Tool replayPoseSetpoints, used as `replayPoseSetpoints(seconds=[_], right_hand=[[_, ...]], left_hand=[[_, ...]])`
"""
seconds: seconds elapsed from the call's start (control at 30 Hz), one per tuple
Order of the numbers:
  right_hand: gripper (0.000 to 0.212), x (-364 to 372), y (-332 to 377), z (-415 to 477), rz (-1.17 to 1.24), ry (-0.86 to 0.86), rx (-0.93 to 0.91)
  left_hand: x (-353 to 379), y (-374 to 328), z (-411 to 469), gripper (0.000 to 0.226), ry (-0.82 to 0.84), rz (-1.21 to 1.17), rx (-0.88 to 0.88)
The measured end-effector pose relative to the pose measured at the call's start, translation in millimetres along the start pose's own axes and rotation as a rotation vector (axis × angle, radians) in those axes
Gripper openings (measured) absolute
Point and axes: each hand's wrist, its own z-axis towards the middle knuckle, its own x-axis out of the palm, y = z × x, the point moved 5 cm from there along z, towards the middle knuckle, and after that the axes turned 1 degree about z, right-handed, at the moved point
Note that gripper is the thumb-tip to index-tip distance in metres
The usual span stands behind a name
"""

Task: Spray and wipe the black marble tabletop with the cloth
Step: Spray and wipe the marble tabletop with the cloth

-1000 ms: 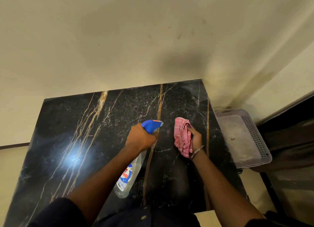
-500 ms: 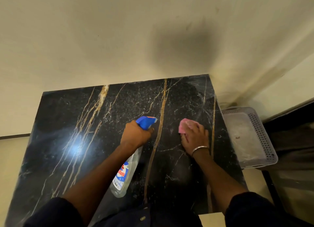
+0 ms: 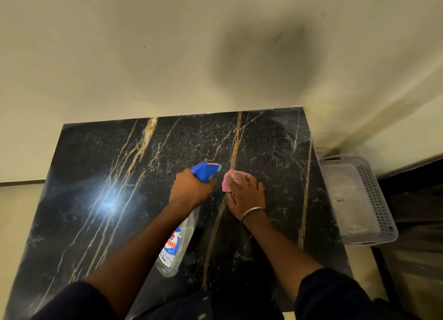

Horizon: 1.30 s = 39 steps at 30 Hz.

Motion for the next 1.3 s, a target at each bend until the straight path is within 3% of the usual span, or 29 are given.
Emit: replayPoseSetpoints(seconds=[0.1, 0.27, 0.4, 0.63, 0.77, 0.97, 1.1, 1.17, 1.3], right_hand=[[0.055, -8, -39, -5, 0.013, -0.043, 0.018], [0.052, -34, -143, -13, 0.022, -0.121, 0.434], [0.048, -32, -133, -1, 0.035, -0.149, 0.615], [0.055, -16, -17, 45, 0.058, -0.048, 0.216], [0.056, -16, -24, 49, -0.011, -0.002, 0.000], [0.054, -37, -132, 46, -0.013, -0.072, 0.326], [0.051, -34, -124, 53, 0.006, -0.108, 0.504], [0.050, -28, -94, 62, 0.057, -0.114, 0.467], [0.056, -15, -18, 82, 0.029, -0.049, 0.167]], left_hand=[[-1, 2, 4, 0.023, 0.010, 0.000, -0.008], [0, 4, 10, 0.022, 0.027, -0.028, -0.015], [2, 5, 15, 0.022, 0.037, -0.032, -0.022], [4, 5, 23, 0.025, 0.016, -0.053, -0.056], [3, 6, 28, 0.027, 0.021, -0.058, -0.066], [-1, 9, 42, 0.034, 0.035, 0.004, -0.070], [-3, 5, 49, 0.025, 0.016, -0.016, -0.073], [-4, 3, 53, 0.021, -0.005, -0.034, -0.075], [-7, 2, 61, 0.021, -0.033, -0.050, -0.075]])
